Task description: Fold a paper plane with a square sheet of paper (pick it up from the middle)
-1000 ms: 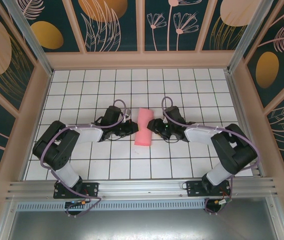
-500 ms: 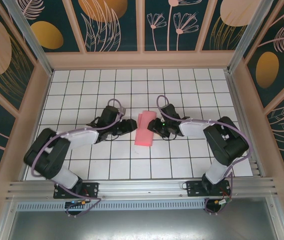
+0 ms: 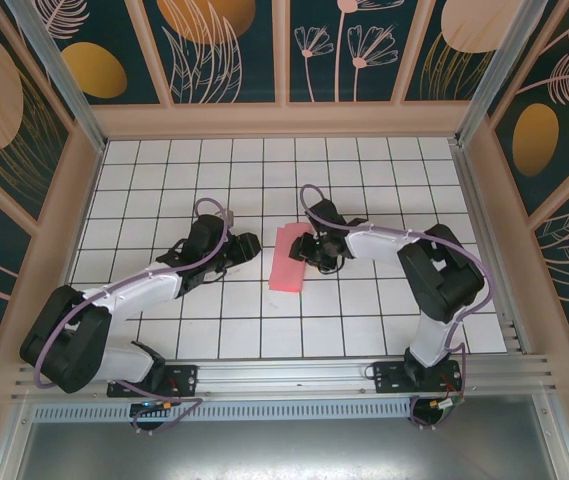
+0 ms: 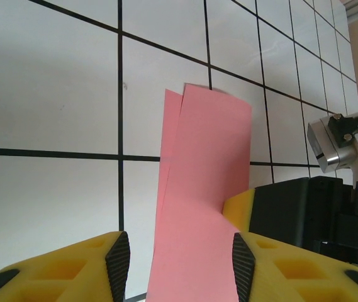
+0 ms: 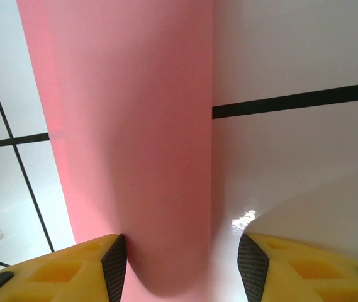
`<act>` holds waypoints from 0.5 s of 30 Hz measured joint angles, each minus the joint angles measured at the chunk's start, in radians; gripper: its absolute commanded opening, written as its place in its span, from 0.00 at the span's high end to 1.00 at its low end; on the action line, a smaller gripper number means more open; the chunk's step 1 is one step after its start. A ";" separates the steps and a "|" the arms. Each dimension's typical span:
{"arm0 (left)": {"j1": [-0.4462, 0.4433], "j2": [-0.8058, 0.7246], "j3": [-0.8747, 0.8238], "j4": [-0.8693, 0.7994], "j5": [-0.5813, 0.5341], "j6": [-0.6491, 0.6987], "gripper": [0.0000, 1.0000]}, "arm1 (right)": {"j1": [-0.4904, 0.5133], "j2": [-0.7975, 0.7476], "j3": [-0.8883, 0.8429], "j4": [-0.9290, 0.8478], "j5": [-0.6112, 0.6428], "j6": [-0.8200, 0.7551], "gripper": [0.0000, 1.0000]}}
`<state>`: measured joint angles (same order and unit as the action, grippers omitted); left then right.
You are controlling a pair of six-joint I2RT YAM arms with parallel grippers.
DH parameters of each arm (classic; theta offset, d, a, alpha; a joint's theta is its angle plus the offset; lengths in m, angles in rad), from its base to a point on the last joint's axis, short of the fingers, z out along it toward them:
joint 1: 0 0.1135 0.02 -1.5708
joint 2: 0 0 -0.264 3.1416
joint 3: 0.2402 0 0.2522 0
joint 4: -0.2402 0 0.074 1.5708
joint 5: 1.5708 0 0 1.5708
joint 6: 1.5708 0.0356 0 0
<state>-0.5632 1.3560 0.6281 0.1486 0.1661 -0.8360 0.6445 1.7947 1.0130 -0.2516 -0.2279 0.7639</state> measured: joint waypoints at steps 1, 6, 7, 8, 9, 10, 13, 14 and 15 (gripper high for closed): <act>0.000 0.000 0.000 0.000 0.000 0.000 0.51 | 0.001 0.004 0.008 -0.012 0.002 -0.008 0.45; 0.000 0.000 0.000 0.000 0.000 0.000 0.51 | 0.003 0.018 0.034 -0.049 0.003 -0.052 0.44; 0.000 0.000 0.000 0.000 0.000 0.000 0.51 | 0.003 0.022 0.041 -0.057 0.003 -0.057 0.44; 0.000 0.000 0.000 0.000 0.000 0.000 0.51 | 0.003 0.026 0.047 -0.066 0.002 -0.062 0.44; 0.000 0.001 0.000 0.000 0.001 0.000 0.51 | 0.003 0.030 0.055 -0.076 0.002 -0.069 0.44; 0.000 0.002 0.000 0.000 0.001 0.000 0.51 | 0.003 0.037 0.066 -0.090 0.003 -0.077 0.44; 0.000 0.005 0.000 0.000 0.002 0.000 0.51 | 0.003 0.056 0.098 -0.129 0.003 -0.088 0.43; 0.000 0.007 0.000 0.000 0.002 0.000 0.51 | 0.003 0.061 0.107 -0.141 0.003 -0.090 0.43; 0.000 0.008 0.000 0.000 0.002 0.000 0.51 | 0.003 0.065 0.113 -0.148 0.003 -0.094 0.42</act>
<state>-0.5632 1.3643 0.6281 0.1486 0.1684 -0.8356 0.6479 1.8599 1.1259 -0.4000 -0.2253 0.6697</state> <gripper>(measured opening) 0.493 0.569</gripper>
